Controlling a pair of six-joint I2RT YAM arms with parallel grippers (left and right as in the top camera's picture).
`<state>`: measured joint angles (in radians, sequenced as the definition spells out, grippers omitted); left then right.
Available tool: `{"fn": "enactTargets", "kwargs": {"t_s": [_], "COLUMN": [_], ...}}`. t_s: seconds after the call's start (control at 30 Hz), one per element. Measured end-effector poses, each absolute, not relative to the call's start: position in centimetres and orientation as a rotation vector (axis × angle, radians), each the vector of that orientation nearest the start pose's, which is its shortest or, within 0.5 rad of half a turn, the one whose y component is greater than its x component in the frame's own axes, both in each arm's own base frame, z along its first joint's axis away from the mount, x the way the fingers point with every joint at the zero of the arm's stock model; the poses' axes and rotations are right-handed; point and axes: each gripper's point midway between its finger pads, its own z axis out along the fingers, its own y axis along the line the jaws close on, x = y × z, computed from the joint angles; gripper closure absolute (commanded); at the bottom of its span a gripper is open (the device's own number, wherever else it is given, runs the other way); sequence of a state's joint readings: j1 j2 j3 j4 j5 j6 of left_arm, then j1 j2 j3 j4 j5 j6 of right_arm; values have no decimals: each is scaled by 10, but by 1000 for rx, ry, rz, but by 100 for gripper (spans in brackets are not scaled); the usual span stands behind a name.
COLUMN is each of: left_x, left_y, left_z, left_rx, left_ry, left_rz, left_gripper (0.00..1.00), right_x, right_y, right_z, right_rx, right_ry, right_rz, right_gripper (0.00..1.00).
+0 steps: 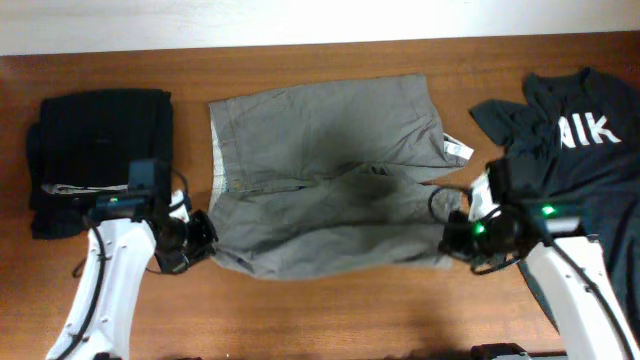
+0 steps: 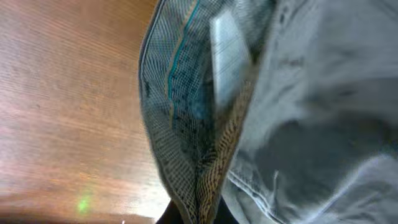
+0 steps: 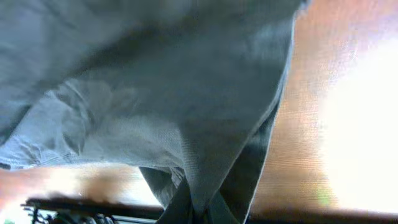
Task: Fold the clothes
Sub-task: 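Lift the leg hems and fold them up toward the waistband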
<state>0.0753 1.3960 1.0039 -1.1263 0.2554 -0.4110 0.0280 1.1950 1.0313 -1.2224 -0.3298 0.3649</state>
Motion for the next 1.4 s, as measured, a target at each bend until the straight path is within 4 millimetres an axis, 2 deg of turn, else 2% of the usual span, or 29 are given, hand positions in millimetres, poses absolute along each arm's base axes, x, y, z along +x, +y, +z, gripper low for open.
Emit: {"fn": "enactTargets", "kwargs": {"t_s": [0.07,0.23,0.47,0.73,0.87,1.07,1.2,1.4], "left_x": [246,273,321,366,386,422,445,476], "left_y": [-25,-23,-20,-17,-19,-27,-27,-26], "left_z": [111,149,194,224,223,200,188,181], "left_rx": [-714,-654,-554,-469,-443,-406,-393,-367], "left_ry": [2993,2893,2685,2480,2440,2431,2397,2325], "left_rz": [-411,-425,-446,-456,-461,-472,-474,-477], "left_gripper": [99,99,100,100,99,100,99,99], "right_x": [230,262,322,405,432,461,479,505], "right_y": [60,57,55,54,49,44,43,41], "right_z": [170,207,228,256,264,261,244,207], "right_rx": [414,322,225,135,125,122,123,132], "right_ry": [2882,2792,2787,2708,2652,2593,2593,2617], "right_rz": [527,495,446,401,351,307,297,276], "right_gripper": [96,96,96,96,96,96,96,96]}}
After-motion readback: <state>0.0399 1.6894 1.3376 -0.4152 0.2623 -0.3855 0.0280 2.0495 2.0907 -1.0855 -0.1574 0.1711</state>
